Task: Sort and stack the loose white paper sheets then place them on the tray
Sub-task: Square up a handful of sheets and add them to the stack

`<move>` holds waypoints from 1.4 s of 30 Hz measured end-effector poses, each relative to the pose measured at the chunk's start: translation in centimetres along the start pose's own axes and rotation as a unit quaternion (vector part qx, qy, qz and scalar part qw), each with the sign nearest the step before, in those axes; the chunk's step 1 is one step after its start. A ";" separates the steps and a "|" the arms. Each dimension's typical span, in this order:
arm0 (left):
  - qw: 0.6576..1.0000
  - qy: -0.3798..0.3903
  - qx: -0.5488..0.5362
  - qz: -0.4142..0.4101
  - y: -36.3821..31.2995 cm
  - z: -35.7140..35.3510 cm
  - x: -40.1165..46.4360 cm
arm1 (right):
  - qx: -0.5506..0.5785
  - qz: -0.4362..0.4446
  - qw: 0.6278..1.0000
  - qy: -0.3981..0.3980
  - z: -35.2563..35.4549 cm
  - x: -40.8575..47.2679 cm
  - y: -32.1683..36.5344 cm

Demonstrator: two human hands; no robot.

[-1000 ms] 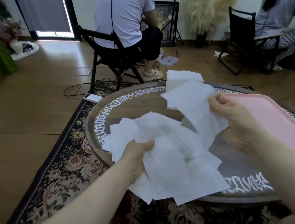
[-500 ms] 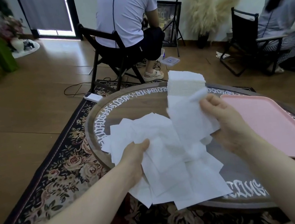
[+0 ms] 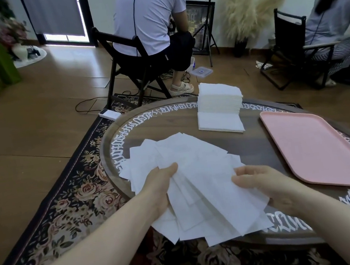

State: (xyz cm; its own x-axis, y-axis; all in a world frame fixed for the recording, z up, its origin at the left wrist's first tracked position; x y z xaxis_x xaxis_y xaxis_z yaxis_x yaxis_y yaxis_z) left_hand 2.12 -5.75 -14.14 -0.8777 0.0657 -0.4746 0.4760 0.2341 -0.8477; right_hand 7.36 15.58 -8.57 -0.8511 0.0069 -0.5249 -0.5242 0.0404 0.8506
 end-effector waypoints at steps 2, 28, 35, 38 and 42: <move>1.000 0.000 0.000 -0.005 -0.1 0.0 0.0 | -0.091 0.003 0.996 0.007 0.2 -0.5 0.7; 1.000 -0.007 -0.003 0.018 -0.3 0.0 -1.1 | -0.110 0.099 0.989 0.027 -5.5 3.2 3.1; 0.996 -0.027 0.079 -0.036 -0.9 0.1 -1.4 | -0.264 0.196 0.942 0.073 -6.3 2.3 5.7; 0.996 -0.027 0.078 -0.045 -1.4 0.1 -1.3 | -0.424 0.131 0.891 0.090 -5.3 2.4 4.3; 0.995 -0.038 0.060 -0.068 -2.2 0.5 -1.1 | -0.502 0.143 0.851 0.051 -3.5 2.3 4.9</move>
State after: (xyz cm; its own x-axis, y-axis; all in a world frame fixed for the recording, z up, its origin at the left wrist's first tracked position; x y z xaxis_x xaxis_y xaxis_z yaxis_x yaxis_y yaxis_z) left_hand 2.05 -6.84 -11.91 -0.9297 -0.0341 -0.3667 0.3606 0.1183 -0.9252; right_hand 2.72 12.33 -5.47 -0.9191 -0.2161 -0.3296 -0.0097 -0.8236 0.5671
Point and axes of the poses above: each hand's wrist, its own x-axis towards the middle knuckle, its own z-axis out of the back of the hand, y = z × x, the point moved 10 cm from there along x, towards the middle knuckle, and after that the axes turned 12 degrees about x, right-handed, at the moved point
